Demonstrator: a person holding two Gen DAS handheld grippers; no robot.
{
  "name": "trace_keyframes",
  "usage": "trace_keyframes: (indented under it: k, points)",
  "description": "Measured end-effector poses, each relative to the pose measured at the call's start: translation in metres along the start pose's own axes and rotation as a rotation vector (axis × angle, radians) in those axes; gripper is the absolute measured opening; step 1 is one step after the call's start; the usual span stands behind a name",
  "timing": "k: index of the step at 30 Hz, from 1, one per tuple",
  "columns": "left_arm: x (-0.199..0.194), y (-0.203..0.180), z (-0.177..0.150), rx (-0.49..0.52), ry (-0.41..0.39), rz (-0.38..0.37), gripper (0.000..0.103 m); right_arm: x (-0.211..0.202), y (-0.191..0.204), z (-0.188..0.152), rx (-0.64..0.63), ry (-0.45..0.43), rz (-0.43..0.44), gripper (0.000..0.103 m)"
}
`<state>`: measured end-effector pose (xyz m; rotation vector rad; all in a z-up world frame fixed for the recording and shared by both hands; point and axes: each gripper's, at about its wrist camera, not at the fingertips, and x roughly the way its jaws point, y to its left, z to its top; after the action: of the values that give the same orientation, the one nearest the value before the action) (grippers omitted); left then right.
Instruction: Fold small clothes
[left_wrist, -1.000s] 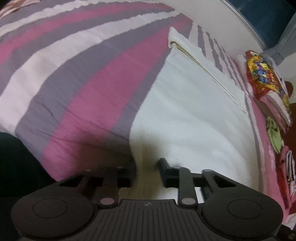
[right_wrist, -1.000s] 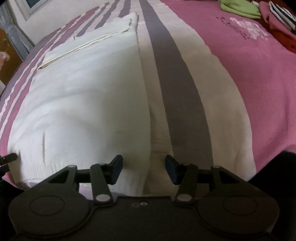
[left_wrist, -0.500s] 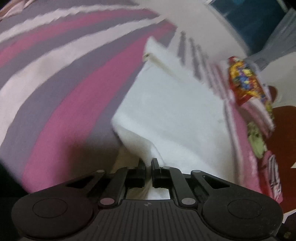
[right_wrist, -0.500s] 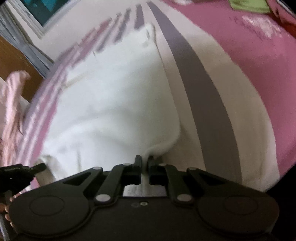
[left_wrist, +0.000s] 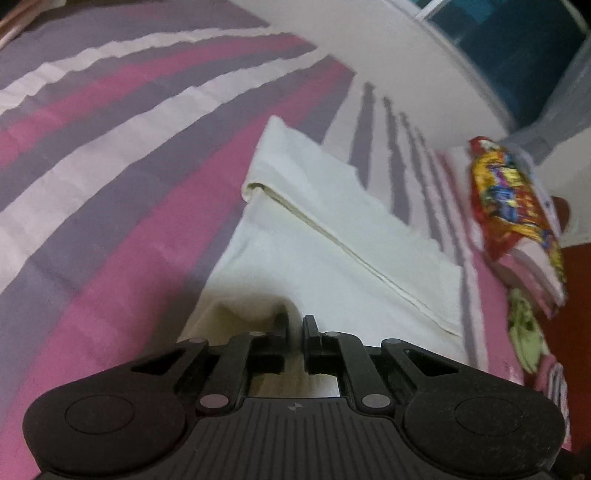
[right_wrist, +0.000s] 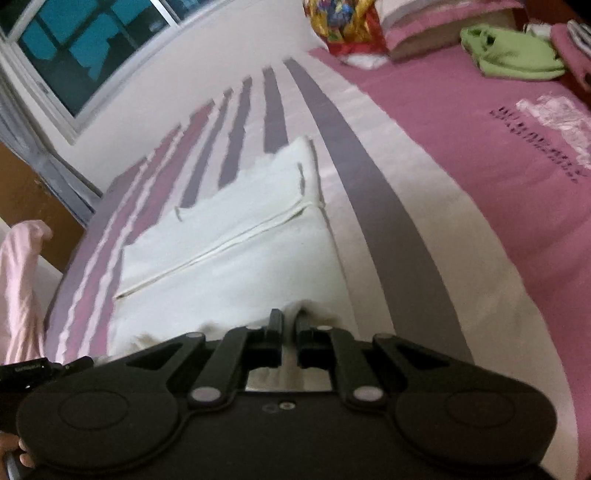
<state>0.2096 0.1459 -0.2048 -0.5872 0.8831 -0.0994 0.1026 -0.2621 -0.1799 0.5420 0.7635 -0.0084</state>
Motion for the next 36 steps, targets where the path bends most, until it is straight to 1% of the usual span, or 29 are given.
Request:
trace_keyframes:
  k: [2,3,4,5,6,7,8,9,12,13,16,18,19,21,22,24,26,28,32,34,36]
  points:
    - [0.009,-0.002,0.007,0.001,0.01,0.013,0.007,0.014,-0.004,0.005,0.029,-0.01,-0.031,0.017]
    - [0.009,-0.002,0.009,-0.005,0.018,0.011,0.015,0.019,-0.005,0.008,0.032,-0.017,-0.042,0.027]
    - [0.008,-0.002,0.012,-0.012,0.026,0.001,0.027,0.022,-0.006,0.01,0.027,-0.017,-0.039,0.028]
    - [0.004,0.0,0.012,-0.01,0.016,-0.011,0.063,0.024,-0.005,0.012,0.015,-0.012,-0.034,0.029]
    - [-0.003,0.0,0.014,0.0,-0.017,-0.002,0.094,0.025,-0.004,0.014,-0.002,-0.013,-0.035,0.033]
    - [-0.013,-0.002,0.014,0.024,-0.076,0.023,0.098,0.024,-0.004,0.015,-0.019,-0.022,-0.039,0.037]
    - [-0.02,-0.004,0.015,0.073,-0.121,0.031,0.098,0.024,-0.003,0.016,-0.036,-0.033,-0.048,0.039]
    - [-0.023,-0.007,0.016,0.131,-0.127,0.029,0.098,0.024,-0.003,0.018,-0.049,-0.04,-0.052,0.042]
    - [-0.018,-0.016,0.017,0.294,-0.098,0.036,0.098,0.025,-0.002,0.019,-0.1,-0.038,-0.047,0.042]
    - [-0.013,-0.02,0.015,0.347,-0.074,0.032,0.098,0.027,-0.002,0.021,-0.114,-0.033,-0.052,0.042]
    - [-0.001,-0.026,0.01,0.437,-0.056,0.029,0.098,0.03,-0.001,0.017,-0.164,-0.029,-0.084,0.042]
    - [0.008,-0.03,0.01,0.474,-0.054,0.034,0.097,0.031,0.001,0.014,-0.201,-0.026,-0.093,0.042]
    - [0.013,-0.032,0.011,0.492,-0.052,0.036,0.095,0.031,0.002,0.014,-0.214,-0.023,-0.091,0.042]
    - [0.02,-0.034,0.015,0.509,-0.036,0.034,0.081,0.03,0.006,0.013,-0.25,-0.031,-0.092,0.041]
    - [0.025,-0.035,0.017,0.512,-0.027,0.033,0.078,0.028,0.008,0.013,-0.262,-0.037,-0.087,0.042]
    - [0.032,-0.037,0.019,0.522,-0.019,0.042,0.065,0.026,0.01,0.015,-0.27,-0.038,-0.063,0.043]
    - [0.041,-0.035,0.022,0.525,0.006,0.043,0.059,0.026,0.011,0.017,-0.277,-0.039,-0.033,0.045]
    - [0.047,-0.032,0.022,0.521,0.022,0.046,0.058,0.027,0.012,0.018,-0.292,-0.037,-0.007,0.051]
    - [0.053,-0.027,0.021,0.511,0.031,0.052,0.058,0.039,0.01,0.02,-0.302,-0.003,0.015,0.052]
    - [0.054,-0.026,0.02,0.515,0.037,0.054,0.058,0.039,0.009,0.021,-0.295,0.001,0.056,0.052]
    - [0.055,-0.025,0.019,0.514,0.046,0.052,0.058,0.038,0.012,0.02,-0.318,-0.001,0.106,0.053]
